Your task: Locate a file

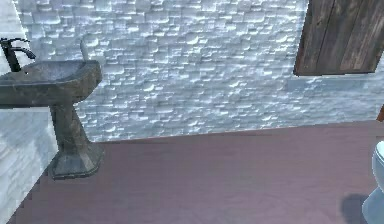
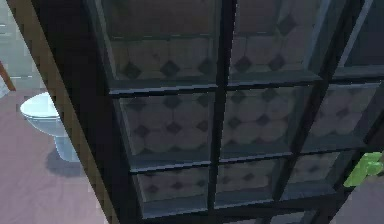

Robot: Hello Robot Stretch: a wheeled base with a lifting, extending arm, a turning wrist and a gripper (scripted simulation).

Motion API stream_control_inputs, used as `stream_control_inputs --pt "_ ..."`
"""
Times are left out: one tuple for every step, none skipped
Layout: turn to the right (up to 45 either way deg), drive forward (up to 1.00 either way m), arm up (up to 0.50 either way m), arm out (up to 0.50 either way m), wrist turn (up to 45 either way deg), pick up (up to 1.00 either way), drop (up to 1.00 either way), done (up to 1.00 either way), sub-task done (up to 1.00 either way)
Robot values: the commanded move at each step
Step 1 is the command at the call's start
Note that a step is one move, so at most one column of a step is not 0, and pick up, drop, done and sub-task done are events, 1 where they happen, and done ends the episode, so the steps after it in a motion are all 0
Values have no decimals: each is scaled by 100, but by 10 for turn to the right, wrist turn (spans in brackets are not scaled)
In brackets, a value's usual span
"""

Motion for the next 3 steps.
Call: stream_control_inputs --pt "60 0 0 0 0 0 0 0 0" --pt "0 30 0 0 0 0 0 0 0" --pt "240 0 0 0 0 0 0 0 0"
